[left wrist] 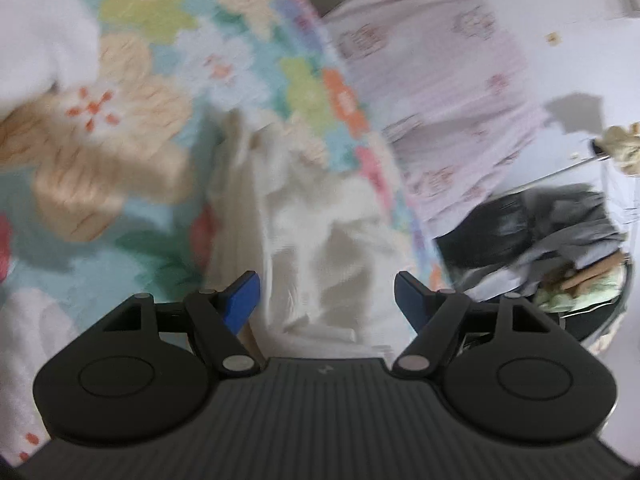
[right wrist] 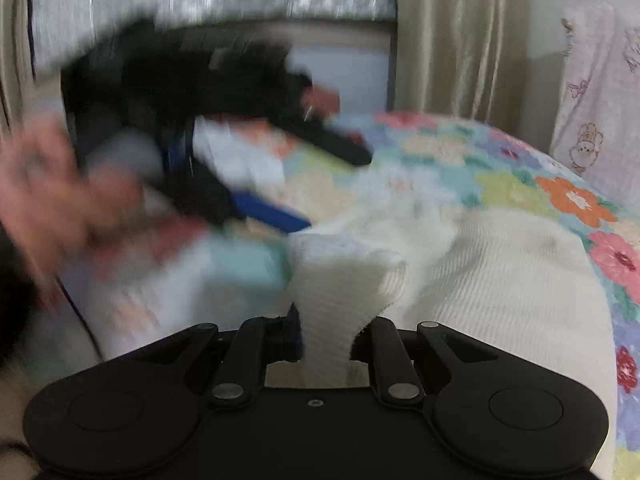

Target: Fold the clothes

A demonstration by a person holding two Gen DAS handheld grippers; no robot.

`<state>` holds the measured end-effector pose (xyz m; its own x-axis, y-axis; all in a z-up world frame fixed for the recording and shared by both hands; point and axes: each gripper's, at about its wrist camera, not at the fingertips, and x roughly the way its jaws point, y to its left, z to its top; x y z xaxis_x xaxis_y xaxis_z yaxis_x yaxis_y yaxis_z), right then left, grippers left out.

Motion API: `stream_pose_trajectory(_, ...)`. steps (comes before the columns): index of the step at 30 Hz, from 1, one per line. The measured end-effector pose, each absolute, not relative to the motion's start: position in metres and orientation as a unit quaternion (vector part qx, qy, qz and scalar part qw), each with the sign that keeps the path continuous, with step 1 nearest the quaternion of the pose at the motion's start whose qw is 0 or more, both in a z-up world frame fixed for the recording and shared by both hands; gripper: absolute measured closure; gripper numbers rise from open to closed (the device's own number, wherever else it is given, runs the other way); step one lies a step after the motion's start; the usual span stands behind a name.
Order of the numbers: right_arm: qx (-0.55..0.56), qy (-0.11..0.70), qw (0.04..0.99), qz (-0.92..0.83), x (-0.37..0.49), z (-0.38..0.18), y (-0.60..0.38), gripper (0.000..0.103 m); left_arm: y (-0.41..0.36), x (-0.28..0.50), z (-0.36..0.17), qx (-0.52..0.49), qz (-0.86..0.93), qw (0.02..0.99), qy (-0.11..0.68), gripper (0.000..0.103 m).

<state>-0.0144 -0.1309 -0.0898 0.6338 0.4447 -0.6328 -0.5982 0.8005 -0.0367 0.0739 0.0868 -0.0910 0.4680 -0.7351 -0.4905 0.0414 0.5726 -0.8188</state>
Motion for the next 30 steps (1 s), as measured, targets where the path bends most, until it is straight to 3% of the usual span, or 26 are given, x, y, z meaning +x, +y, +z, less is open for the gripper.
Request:
stream_pose_trajectory(4, -0.104, 0.31, 0.901, 0.285, -0.026, -0.083, -0.135, 0.071, 0.064, 0.078, -0.1, -0.317, -0.237, 0.771, 0.498, 0.029)
stream_pose_trajectory(8, -0.106, 0.291, 0.9, 0.307, -0.044, -0.058, -0.158, 0.068, 0.042, 0.072, -0.095, -0.228, -0.203, 0.796, 0.523, 0.029)
stream_pose_trajectory(11, -0.151, 0.276, 0.912, 0.262, -0.065, -0.049, -0.182, 0.058, 0.038, 0.067, -0.091, -0.207, -0.196, 0.803, 0.523, 0.033)
stream_pose_trajectory(13, -0.18, 0.285, 0.916, 0.218, -0.079, -0.052, -0.2, 0.057, 0.039, 0.063, -0.084, -0.219, -0.206, 0.806, 0.509, 0.069)
stream_pose_trajectory(17, -0.231, 0.322, 0.908, 0.134, -0.087, -0.073, -0.232, 0.057, 0.037, 0.054, -0.062, -0.208, -0.221, 0.824, 0.478, 0.069)
stream_pose_trajectory(21, -0.211, 0.349, 0.907, 0.105, -0.075, -0.093, -0.246, 0.056, 0.026, 0.056, -0.072, -0.169, -0.204, 0.821, 0.506, 0.065)
stream_pose_trajectory(24, -0.208, 0.346, 0.91, 0.096, -0.064, -0.104, -0.241, 0.046, 0.022, 0.059, -0.09, -0.162, -0.182, 0.815, 0.526, 0.069)
stream_pose_trajectory(25, -0.208, 0.337, 0.914, 0.09, -0.062, -0.105, -0.239, 0.046, 0.023, 0.058, -0.089, -0.162, -0.18, 0.817, 0.523, 0.077)
stream_pose_trajectory(27, -0.192, 0.312, 0.927, 0.083, -0.058, -0.1, -0.236, 0.051, 0.024, 0.053, -0.081, -0.16, -0.182, 0.825, 0.511, 0.08)
stream_pose_trajectory(28, -0.176, 0.3, 0.933, 0.087, -0.059, -0.095, -0.237, 0.065, 0.024, 0.049, -0.075, -0.159, -0.184, 0.829, 0.504, 0.08)
stream_pose_trajectory(30, -0.149, 0.283, 0.944, 0.078, -0.064, -0.083, -0.244, 0.078, 0.026, 0.043, -0.071, -0.169, -0.187, 0.828, 0.501, 0.08)
